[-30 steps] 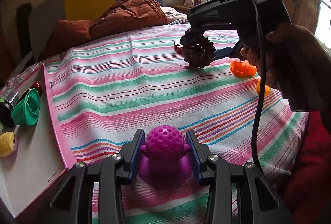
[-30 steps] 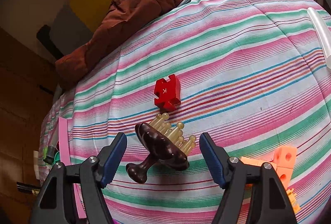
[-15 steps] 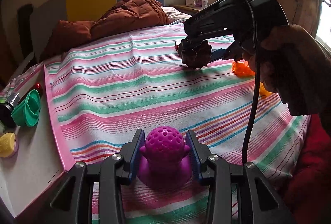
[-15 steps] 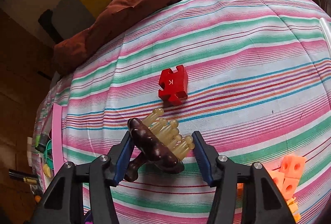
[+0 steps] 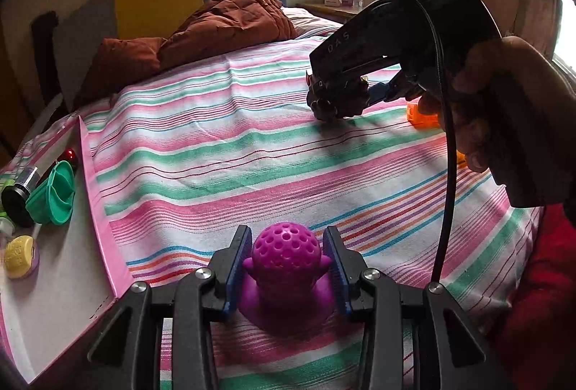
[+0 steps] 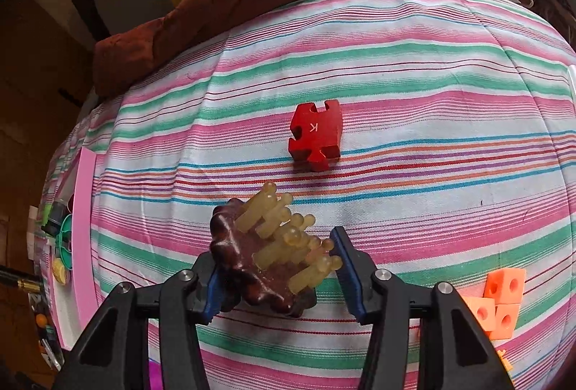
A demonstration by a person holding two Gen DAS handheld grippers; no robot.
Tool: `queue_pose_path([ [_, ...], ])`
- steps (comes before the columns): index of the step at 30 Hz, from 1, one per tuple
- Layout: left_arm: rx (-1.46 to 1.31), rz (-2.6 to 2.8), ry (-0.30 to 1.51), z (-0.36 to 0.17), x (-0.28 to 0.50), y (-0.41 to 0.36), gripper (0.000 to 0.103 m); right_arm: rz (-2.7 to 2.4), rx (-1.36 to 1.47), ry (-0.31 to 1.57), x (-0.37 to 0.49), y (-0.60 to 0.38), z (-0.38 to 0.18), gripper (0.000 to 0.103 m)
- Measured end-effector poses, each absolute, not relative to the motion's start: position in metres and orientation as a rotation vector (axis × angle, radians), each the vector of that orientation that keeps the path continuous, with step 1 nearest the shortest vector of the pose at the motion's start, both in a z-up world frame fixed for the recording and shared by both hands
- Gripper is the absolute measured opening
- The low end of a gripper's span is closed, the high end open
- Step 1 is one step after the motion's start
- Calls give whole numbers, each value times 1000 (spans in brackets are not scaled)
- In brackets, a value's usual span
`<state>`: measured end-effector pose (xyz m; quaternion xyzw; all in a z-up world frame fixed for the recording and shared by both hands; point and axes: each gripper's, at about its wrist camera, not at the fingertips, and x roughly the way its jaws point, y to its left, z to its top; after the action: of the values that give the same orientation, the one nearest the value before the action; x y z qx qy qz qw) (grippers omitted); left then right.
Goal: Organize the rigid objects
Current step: 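Release the purple toy in the tray with the left gripper while the right holds the peg toy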
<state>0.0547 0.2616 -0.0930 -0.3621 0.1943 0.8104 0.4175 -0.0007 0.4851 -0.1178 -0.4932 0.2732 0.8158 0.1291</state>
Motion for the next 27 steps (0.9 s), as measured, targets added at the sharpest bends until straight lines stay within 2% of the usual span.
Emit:
queue_pose_path([
  [7,-927,2027,483,-89,56,252,41,2391,-1440,611,-3,471,-117,53],
  [8,-931,2028,476,-88,56,251,41,2392,-1443,570,-5,467,-117,52],
  [9,-932,2030,470,-86,57,249,41,2389,-1444,518,-5,463,-118,46],
  [11,-920,2036,468,-80,59,247,41,2392,-1439,460,-8,459,-119,45],
  [27,-937,2103,460,-43,63,224,41,2411,-1413,400,-5,457,-117,45],
])
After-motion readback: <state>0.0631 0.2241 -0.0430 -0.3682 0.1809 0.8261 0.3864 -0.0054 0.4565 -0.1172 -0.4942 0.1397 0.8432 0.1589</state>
